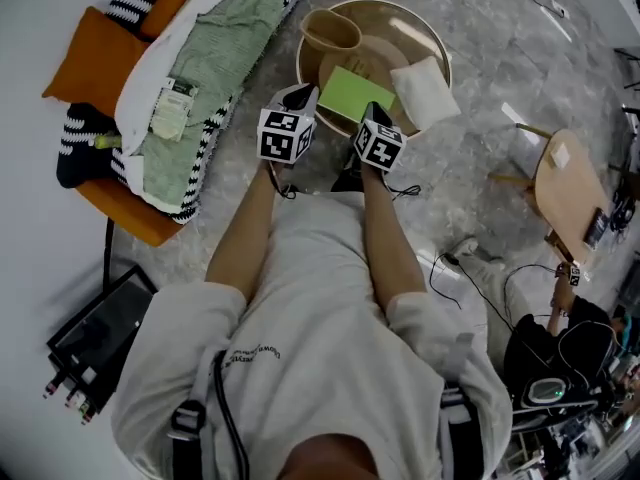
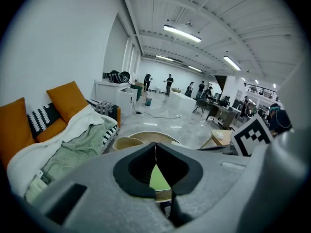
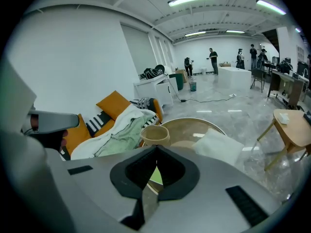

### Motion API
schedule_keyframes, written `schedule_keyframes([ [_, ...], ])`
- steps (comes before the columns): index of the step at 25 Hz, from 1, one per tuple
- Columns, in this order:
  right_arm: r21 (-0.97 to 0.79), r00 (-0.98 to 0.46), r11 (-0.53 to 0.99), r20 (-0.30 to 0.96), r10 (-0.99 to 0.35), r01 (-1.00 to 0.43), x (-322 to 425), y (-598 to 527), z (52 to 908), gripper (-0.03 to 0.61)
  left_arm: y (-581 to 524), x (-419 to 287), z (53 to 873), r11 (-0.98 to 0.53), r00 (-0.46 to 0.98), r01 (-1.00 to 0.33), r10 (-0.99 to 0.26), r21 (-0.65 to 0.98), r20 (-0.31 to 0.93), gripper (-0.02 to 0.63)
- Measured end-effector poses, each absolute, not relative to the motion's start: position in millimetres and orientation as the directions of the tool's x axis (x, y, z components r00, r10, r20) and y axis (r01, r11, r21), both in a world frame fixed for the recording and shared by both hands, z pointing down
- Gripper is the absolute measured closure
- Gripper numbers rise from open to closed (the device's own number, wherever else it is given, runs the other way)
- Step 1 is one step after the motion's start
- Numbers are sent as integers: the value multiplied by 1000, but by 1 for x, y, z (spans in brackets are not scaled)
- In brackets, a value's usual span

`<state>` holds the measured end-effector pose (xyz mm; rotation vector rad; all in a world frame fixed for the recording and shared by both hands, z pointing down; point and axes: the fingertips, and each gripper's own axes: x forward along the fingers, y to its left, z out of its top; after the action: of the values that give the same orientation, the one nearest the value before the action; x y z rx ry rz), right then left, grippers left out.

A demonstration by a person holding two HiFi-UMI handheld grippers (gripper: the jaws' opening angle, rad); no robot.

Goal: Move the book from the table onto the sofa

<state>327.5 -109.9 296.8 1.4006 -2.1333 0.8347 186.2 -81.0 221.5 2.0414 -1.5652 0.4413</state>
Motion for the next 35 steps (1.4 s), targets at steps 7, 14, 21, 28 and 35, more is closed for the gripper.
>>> schedule_keyframes([
  [7, -257, -448, 387, 694, -564, -886, 319, -127, 307, 572, -103, 192, 236, -105, 225, -967, -774, 231, 592, 603],
  [14, -229, -505, 517, 710, -491, -825, 319, -148, 314, 572, -124, 208, 252, -23, 182, -965, -775, 260, 605, 603],
  [21, -191, -524, 601, 725, -447, -776, 334, -178, 319, 572, -147, 206, 250, 86, 98, -956, -806, 279, 583, 603],
  [28, -215, -543, 615, 730, -416, -759, 338, -197, 326, 572, -152, 218, 256, 114, 73, -953, -814, 281, 577, 603],
  [35, -285, -574, 588, 720, -390, -757, 321, -199, 338, 572, -124, 198, 267, 187, 12, -947, -794, 262, 607, 603],
])
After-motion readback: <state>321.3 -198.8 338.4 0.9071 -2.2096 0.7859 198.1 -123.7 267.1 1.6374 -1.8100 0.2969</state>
